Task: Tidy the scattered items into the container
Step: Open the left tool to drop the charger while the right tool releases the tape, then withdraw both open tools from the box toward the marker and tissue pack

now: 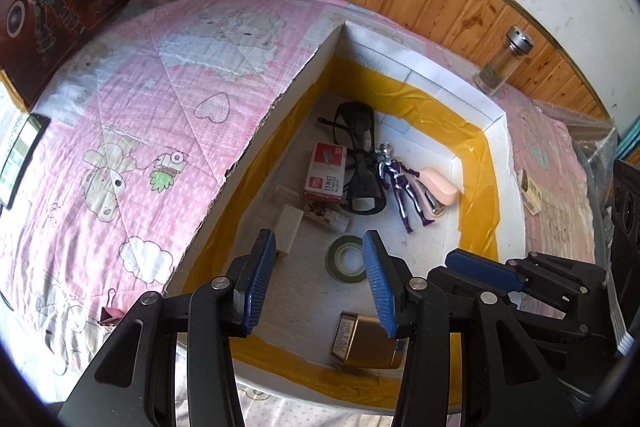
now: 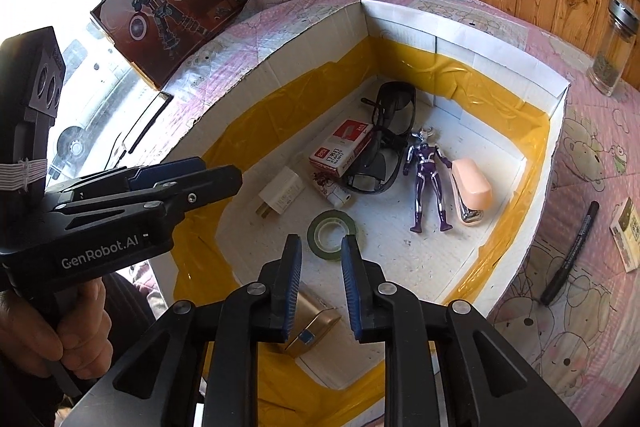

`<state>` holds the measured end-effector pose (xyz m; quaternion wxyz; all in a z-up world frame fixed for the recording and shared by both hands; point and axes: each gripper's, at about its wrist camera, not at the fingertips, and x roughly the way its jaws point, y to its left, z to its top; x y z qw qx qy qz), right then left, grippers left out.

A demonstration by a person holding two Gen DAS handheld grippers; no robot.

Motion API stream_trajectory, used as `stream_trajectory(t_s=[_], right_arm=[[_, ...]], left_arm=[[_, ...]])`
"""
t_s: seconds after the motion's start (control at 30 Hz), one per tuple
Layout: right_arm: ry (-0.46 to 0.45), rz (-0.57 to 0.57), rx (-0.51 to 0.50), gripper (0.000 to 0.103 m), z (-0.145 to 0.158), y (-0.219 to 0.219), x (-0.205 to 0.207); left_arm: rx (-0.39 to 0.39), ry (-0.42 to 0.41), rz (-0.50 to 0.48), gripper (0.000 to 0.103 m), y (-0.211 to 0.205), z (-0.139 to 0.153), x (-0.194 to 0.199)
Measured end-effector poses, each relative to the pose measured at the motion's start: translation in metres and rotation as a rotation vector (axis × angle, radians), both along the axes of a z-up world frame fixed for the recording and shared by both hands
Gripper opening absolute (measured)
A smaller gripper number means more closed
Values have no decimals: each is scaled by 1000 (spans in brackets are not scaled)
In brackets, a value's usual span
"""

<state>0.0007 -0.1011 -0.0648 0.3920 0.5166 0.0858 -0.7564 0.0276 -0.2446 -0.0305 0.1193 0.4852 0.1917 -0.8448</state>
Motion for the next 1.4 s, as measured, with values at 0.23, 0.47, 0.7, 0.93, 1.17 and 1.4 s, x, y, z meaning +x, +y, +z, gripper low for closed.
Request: stream_trajectory(t_s=[0.23, 0.47, 0.7, 0.93, 1.17, 1.4], right_arm=[[5, -3, 3, 22, 1, 7, 3], [13, -7, -13, 22, 7, 15, 7], [19, 1, -52, 23, 15, 26, 12], [34, 22, -118, 23, 28, 40, 19], [61, 20, -222, 23, 50, 65, 22], [152, -44, -244, 30, 77, 119, 1]], left_arm=[[-3, 5, -25, 48, 14, 7, 3], [-15, 5, -45, 48, 27, 14, 6], [-32, 7, -52, 48, 38, 22, 9], [-36, 35, -60, 48, 52, 30, 13], [-35, 133, -112, 48, 78, 50, 17], [1, 179, -255, 48, 132, 63, -1]])
